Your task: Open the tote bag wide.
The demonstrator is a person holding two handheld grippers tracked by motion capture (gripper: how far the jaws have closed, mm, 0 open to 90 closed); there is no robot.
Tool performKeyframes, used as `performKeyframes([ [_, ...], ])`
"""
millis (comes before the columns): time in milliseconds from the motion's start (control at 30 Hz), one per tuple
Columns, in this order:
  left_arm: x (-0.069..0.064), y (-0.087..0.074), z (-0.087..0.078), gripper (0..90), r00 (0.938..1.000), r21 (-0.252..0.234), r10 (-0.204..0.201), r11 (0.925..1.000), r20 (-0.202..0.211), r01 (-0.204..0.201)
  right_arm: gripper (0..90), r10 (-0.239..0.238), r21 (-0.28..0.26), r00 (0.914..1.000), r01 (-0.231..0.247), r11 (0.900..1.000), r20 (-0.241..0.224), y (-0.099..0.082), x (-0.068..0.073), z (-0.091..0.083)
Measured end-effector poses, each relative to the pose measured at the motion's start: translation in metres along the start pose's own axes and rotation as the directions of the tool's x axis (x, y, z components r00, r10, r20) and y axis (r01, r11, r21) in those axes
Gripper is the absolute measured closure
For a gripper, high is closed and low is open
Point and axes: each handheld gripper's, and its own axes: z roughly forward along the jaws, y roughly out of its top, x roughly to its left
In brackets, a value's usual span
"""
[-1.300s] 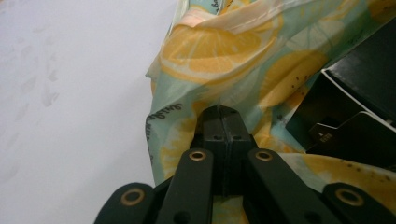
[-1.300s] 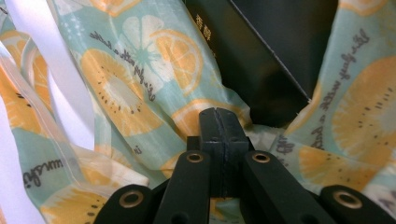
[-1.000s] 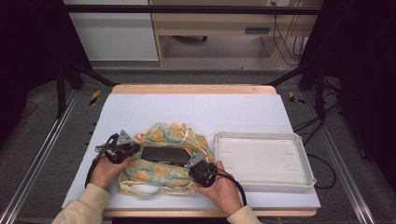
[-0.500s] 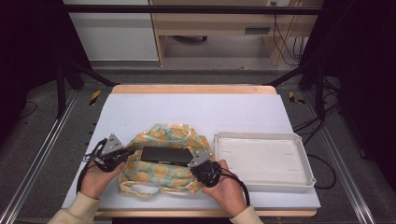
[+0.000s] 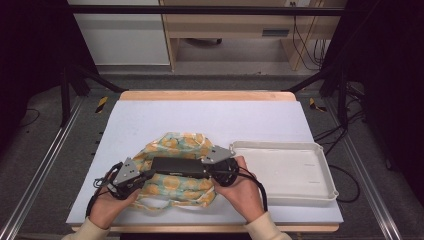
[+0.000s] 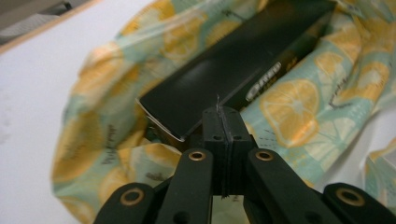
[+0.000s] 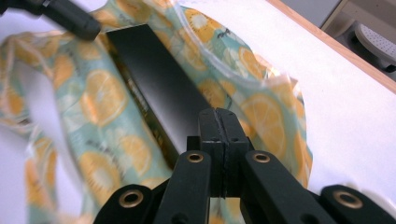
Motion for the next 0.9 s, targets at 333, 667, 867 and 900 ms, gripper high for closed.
performKeyframes([
  [333,-0.009,-0.006,0.010,90.0,0.9987,0.085,0.041,0.9954,0.030,-0.043,90.0,-0.067,0.095,0.9976,0.065,0.9933,0.017,0.012,0.000,0.043],
  [667,-0.012,-0.008,0.014,90.0,0.9982,0.105,0.043,0.9933,0.043,-0.047,90.0,-0.002,0.182,0.9964,-0.014,0.9833,0.084,-0.001,-0.030,0.052],
  [867,-0.013,-0.010,0.018,90.0,0.9980,0.132,0.043,0.9901,0.047,-0.049,90.0,0.040,0.220,0.9933,-0.063,0.9735,0.109,-0.012,-0.045,0.057],
  [900,-0.013,-0.010,0.018,90.0,0.9979,0.134,0.046,0.9897,0.047,-0.052,90.0,0.045,0.225,0.9932,-0.068,0.9720,0.107,-0.014,-0.047,0.058],
])
